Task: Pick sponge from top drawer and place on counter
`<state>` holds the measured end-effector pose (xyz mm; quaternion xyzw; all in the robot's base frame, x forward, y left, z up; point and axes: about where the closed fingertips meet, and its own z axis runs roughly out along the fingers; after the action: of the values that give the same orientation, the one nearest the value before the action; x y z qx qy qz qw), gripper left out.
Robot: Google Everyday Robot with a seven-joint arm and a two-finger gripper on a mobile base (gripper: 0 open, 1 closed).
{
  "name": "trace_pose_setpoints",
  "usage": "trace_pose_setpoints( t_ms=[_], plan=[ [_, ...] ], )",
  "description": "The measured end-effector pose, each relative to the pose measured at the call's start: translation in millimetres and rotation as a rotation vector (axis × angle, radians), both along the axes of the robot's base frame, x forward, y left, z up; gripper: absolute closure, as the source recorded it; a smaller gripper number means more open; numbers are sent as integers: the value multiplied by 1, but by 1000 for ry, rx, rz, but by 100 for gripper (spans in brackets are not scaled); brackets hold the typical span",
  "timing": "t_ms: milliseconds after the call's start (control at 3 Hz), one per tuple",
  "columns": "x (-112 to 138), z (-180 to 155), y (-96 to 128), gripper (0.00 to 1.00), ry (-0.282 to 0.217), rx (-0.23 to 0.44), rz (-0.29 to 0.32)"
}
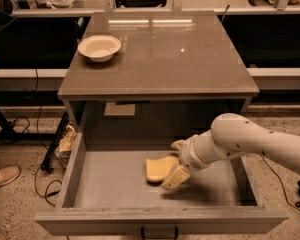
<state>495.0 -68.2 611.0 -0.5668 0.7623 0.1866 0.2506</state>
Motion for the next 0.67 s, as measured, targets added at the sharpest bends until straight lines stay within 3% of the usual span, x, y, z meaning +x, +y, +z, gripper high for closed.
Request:
trace_pose_setpoints(
  t_ms=[667],
  plan=[
    [-1, -4, -3, 65, 4, -6, 0]
  ],
)
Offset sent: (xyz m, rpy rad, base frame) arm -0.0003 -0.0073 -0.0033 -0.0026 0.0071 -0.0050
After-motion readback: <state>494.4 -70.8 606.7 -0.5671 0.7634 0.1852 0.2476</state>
